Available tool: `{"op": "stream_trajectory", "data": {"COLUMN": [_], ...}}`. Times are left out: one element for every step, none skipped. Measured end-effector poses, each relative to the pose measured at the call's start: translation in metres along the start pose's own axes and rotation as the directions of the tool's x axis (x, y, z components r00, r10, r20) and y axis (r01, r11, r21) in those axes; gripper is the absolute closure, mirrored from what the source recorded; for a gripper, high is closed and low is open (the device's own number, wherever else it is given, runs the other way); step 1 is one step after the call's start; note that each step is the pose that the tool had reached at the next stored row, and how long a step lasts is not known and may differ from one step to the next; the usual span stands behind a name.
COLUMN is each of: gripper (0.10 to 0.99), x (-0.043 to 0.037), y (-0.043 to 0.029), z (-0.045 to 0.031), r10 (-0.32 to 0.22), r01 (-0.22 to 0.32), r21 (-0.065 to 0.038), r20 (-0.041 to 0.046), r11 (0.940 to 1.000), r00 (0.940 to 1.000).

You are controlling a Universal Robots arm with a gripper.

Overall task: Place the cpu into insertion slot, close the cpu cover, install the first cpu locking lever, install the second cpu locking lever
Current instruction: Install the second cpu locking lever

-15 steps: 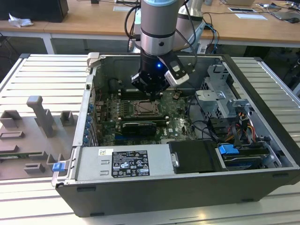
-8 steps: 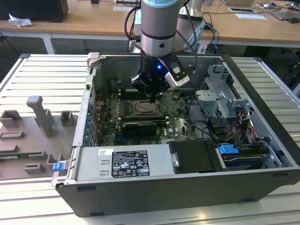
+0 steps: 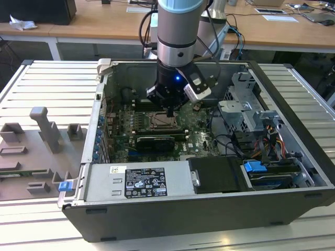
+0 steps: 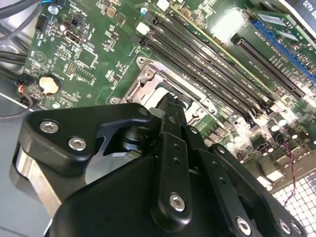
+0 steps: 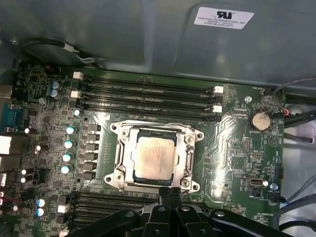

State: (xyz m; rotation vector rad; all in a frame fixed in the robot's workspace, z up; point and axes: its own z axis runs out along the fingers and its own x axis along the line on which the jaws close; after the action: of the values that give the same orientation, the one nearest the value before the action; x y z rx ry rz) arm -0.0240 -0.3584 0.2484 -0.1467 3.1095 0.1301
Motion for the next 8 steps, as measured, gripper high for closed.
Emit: {"op": "stream_trajectory", "data": {"gripper": [0.98, 0.98, 0.98, 0.98, 0.98, 0.98, 0.98, 0.98], "x": [0.0002, 0.0004, 0.0005, 0.0006, 0.0007, 0.0008, 0.0009, 0.0009], "y": [-0.0012, -0.0033, -0.005, -0.0065, -0.0072, -0.0076, -0.0077, -0.008], "z": [0.0004, 0.001, 0.0016, 0.0021, 0.0023, 0.0028, 0.003, 0.0029], "r10": [0.0, 0.0, 0.0, 0.0, 0.0, 0.001, 0.001, 0.0], "r01": [0.0, 0.0, 0.0, 0.0, 0.0, -0.001, -0.001, 0.0], "r21": [-0.001, -0.004, -0.005, -0.005, -0.005, -0.006, -0.006, -0.005], "r20": [-0.0023, -0.0032, -0.0029, -0.003, -0.003, -0.0029, -0.0029, -0.003], "r11": [1.0, 1.0, 1.0, 1.0, 1.0, 1.0, 1.0, 1.0], "r00": [1.0, 1.0, 1.0, 1.0, 1.0, 1.0, 1.0, 1.0]}}
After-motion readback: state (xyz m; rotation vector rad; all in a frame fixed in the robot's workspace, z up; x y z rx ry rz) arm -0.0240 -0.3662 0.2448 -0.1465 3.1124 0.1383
